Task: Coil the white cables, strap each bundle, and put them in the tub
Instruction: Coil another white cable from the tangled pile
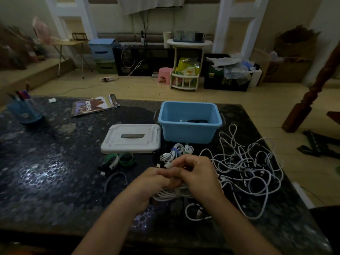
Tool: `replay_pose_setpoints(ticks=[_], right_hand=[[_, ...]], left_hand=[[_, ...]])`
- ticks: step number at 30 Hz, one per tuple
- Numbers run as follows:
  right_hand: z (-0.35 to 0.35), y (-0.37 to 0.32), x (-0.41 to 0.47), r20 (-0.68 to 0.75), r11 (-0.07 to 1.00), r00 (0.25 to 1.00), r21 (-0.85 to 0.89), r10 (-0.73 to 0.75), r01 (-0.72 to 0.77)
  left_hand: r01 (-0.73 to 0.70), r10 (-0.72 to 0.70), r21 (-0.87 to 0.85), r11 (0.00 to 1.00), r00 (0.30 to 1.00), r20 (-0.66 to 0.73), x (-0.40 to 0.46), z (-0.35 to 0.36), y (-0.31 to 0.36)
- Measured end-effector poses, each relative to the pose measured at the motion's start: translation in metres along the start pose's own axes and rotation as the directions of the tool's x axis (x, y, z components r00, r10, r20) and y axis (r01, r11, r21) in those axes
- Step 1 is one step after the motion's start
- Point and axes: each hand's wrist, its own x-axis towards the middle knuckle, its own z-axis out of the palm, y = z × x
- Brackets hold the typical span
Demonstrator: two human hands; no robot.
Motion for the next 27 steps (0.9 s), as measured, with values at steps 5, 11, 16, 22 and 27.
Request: replay_pose_setpoints(ticks=[5, 11, 16, 22, 27], right_hand=[[-0.003, -0.004, 0.002, 0.019, 0.998, 0.998, 0.007, -0.066, 0.066], [-0.010, -0.002, 0.005, 0.118, 0.998, 0.992, -0.026, -0.053, 0.057], [-0.019, -0.003, 0.000, 0.219, 0.992, 0.968, -0.012, -0.121, 0.126], [-0.018, 0.001, -0.002, 0.255, 0.851, 0.901, -0.315, -0.351, 0.421], [-0.012, 0.003, -0.003, 0.242, 0.744, 0.865, -0.442, -0.440, 0.502]], left_hand=[[-0.080, 0.080, 0.006, 0.997, 0.996, -0.042, -0.003, 0.002, 0.005], [-0.107, 0.102, -0.066, 0.992, 0.992, -0.078, -0.005, 0.000, 0.012], [-0.098, 0.088, -0.175, 0.980, 0.994, -0.060, -0.007, -0.010, 0.017], [-0.063, 0.053, -0.126, 0.990, 0.995, -0.082, -0.007, -0.017, 0.018], [-0.045, 0.033, -0.095, 0.995, 0.992, -0.118, -0.009, -0.021, 0.020]])
